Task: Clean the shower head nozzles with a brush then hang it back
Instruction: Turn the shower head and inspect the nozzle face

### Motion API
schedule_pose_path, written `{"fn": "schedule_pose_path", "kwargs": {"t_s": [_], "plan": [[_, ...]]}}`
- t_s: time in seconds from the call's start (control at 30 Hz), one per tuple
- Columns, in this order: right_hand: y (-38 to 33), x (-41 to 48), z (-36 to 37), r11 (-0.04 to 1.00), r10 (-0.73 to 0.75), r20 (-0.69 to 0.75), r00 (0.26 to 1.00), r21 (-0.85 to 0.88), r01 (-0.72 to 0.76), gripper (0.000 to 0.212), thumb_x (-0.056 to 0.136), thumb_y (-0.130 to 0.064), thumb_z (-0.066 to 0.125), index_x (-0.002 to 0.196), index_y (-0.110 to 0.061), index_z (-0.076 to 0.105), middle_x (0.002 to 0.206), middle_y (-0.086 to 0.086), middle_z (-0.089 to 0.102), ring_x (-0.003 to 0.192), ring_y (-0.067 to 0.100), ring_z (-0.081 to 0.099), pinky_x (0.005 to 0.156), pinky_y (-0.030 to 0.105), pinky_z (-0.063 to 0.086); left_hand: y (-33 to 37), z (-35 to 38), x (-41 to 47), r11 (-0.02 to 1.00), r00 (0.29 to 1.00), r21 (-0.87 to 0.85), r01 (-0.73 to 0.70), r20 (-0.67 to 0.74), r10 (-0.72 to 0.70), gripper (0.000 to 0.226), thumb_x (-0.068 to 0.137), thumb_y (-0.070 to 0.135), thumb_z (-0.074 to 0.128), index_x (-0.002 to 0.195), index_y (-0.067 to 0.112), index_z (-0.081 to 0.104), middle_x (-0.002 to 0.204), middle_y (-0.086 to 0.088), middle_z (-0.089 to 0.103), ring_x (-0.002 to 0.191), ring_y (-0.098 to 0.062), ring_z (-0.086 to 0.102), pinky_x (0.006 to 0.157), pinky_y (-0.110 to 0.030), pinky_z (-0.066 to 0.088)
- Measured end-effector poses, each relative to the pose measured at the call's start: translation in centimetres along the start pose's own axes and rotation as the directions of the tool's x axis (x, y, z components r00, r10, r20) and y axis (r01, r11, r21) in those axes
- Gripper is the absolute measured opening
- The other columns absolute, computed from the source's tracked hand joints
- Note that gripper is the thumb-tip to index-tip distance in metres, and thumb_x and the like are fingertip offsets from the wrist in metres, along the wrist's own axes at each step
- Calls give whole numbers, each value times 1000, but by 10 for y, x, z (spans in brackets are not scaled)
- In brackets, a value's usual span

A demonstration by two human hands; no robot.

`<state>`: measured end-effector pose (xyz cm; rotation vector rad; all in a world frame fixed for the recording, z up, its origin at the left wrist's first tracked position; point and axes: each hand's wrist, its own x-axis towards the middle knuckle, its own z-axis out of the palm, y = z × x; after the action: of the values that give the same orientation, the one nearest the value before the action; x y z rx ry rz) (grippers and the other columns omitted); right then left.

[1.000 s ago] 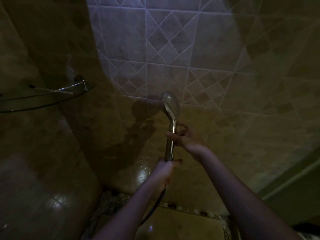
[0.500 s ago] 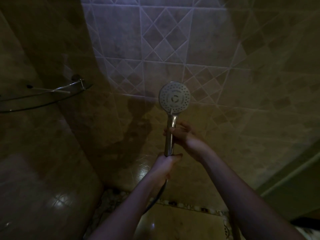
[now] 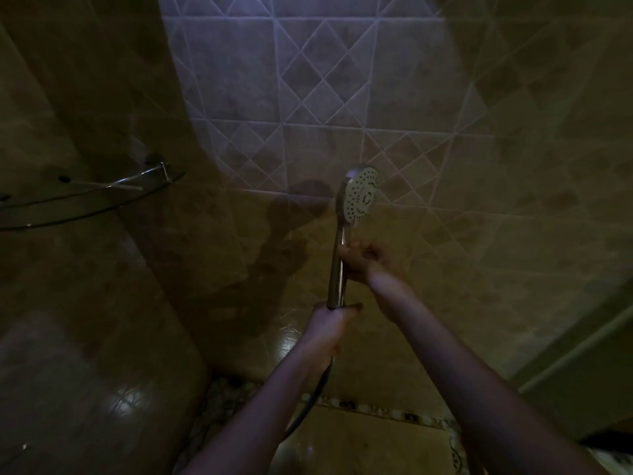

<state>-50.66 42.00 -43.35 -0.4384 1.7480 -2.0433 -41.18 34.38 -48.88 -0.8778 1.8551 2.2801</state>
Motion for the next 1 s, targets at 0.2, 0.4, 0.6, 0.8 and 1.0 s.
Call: {"fn": "schedule_pose_path", "kwargs": {"t_s": [0.2, 0.4, 0.6, 0.8, 1.0], "plan": [[-4, -5, 7, 997, 42, 104, 994, 61, -49, 8, 96, -21, 63, 96, -13, 63, 91, 4, 68, 86, 16, 67, 70, 24, 56, -2, 1, -2, 999, 999, -12, 32, 5, -32, 26, 95, 32, 63, 113, 15, 63, 68, 6, 54, 57, -8, 48, 53, -24, 38], [-3, -4, 9, 998, -6, 23, 1000, -58, 7, 9, 89, -16, 73, 86, -14, 65, 79, -1, 68, 75, 13, 68, 70, 27, 59, 0, -3, -4, 999, 999, -17, 31, 15, -30, 13, 96, 29, 62, 97, 16, 62, 59, 8, 48, 49, -7, 43, 45, -21, 34], [-4, -5, 7, 998, 56, 157, 986, 15, -59, 13, 100, -15, 54, 89, -11, 61, 82, 5, 60, 80, 17, 60, 70, 25, 52, 0, -1, -8, 1000, 1000, 18, 22, 11, -23, 11, 98, 27, 59, 92, 18, 61, 60, 6, 48, 51, -8, 43, 50, -24, 34], [1, -6, 12, 956, -98, 40, 994, -275, 105, 28, 77, -25, 85, 85, -5, 67, 72, 1, 61, 70, 10, 59, 66, 25, 50, 0, -2, -11, 1000, 1000, 11, -13, 1, 13, 14, 97, 26, 62, 102, 13, 60, 61, 5, 45, 49, -8, 39, 46, -23, 31], [-2, -7, 2, 998, -9, 152, 988, -64, 19, 12, 88, -8, 73, 88, -19, 69, 84, -1, 71, 80, 5, 71, 69, 17, 58, -2, -8, -10, 999, 999, 22, -43, 28, 43, 12, 96, 27, 62, 96, 15, 59, 63, 6, 47, 50, -7, 42, 49, -23, 33]]}}
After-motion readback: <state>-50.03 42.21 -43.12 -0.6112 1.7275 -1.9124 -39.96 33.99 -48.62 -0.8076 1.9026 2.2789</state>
